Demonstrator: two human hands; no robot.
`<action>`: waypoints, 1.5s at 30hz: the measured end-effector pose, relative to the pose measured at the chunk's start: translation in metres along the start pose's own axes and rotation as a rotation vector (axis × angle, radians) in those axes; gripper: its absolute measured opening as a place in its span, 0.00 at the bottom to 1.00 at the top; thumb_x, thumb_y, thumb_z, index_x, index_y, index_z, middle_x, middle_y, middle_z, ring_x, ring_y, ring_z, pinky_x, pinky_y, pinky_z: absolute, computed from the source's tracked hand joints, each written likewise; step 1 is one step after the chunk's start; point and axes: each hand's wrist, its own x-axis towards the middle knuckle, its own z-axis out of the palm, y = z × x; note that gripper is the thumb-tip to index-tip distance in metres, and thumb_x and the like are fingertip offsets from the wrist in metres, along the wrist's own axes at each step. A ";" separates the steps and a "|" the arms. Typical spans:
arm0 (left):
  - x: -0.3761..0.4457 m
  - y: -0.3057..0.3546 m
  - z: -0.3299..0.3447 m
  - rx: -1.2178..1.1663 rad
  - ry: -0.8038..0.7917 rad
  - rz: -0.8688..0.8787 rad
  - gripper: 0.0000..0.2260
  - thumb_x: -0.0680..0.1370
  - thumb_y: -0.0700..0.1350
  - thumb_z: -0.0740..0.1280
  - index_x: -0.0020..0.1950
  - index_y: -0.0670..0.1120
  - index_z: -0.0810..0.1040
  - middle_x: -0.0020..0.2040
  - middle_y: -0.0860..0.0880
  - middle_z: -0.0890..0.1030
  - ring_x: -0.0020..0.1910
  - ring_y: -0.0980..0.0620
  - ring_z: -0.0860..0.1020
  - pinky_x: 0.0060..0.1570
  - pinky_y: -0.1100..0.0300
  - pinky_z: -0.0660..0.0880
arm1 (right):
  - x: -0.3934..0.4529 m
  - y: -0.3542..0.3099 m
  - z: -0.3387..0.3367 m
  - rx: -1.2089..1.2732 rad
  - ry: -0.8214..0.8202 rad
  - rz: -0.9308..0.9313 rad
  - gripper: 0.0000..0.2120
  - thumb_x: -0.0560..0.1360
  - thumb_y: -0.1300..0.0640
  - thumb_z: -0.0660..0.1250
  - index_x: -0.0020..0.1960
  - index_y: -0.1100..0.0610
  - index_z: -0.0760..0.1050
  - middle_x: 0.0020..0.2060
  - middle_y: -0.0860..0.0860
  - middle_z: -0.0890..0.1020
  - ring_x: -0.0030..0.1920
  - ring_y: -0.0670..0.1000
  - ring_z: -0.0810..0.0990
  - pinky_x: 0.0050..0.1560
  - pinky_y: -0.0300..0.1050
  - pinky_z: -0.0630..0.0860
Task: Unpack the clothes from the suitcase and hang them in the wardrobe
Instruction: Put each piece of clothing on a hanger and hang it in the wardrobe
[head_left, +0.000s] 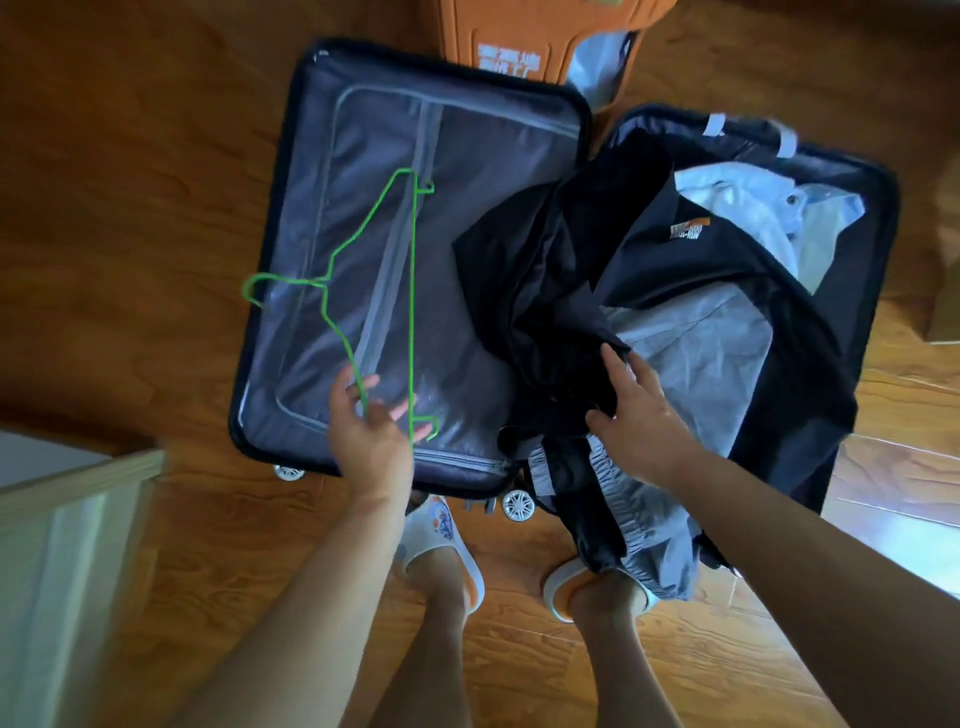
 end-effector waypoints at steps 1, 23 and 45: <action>-0.010 0.020 -0.012 0.071 -0.030 0.084 0.19 0.86 0.37 0.57 0.75 0.49 0.68 0.62 0.53 0.76 0.49 0.44 0.85 0.32 0.52 0.82 | -0.003 -0.010 -0.006 0.012 0.027 -0.022 0.38 0.80 0.51 0.64 0.80 0.38 0.43 0.80 0.44 0.45 0.75 0.59 0.63 0.70 0.59 0.69; -0.084 -0.045 0.129 1.571 -0.676 0.555 0.32 0.70 0.73 0.64 0.57 0.48 0.71 0.54 0.47 0.75 0.56 0.43 0.74 0.56 0.47 0.72 | -0.019 0.095 -0.156 -0.065 0.632 0.271 0.15 0.85 0.51 0.51 0.53 0.62 0.69 0.51 0.71 0.78 0.53 0.71 0.75 0.55 0.59 0.67; -0.336 0.368 -0.011 -0.015 -0.227 -0.019 0.21 0.82 0.55 0.64 0.75 0.52 0.72 0.67 0.51 0.79 0.66 0.49 0.77 0.67 0.48 0.74 | -0.306 -0.023 -0.324 0.111 0.599 -0.143 0.13 0.84 0.56 0.51 0.52 0.62 0.72 0.49 0.66 0.79 0.50 0.67 0.78 0.49 0.58 0.73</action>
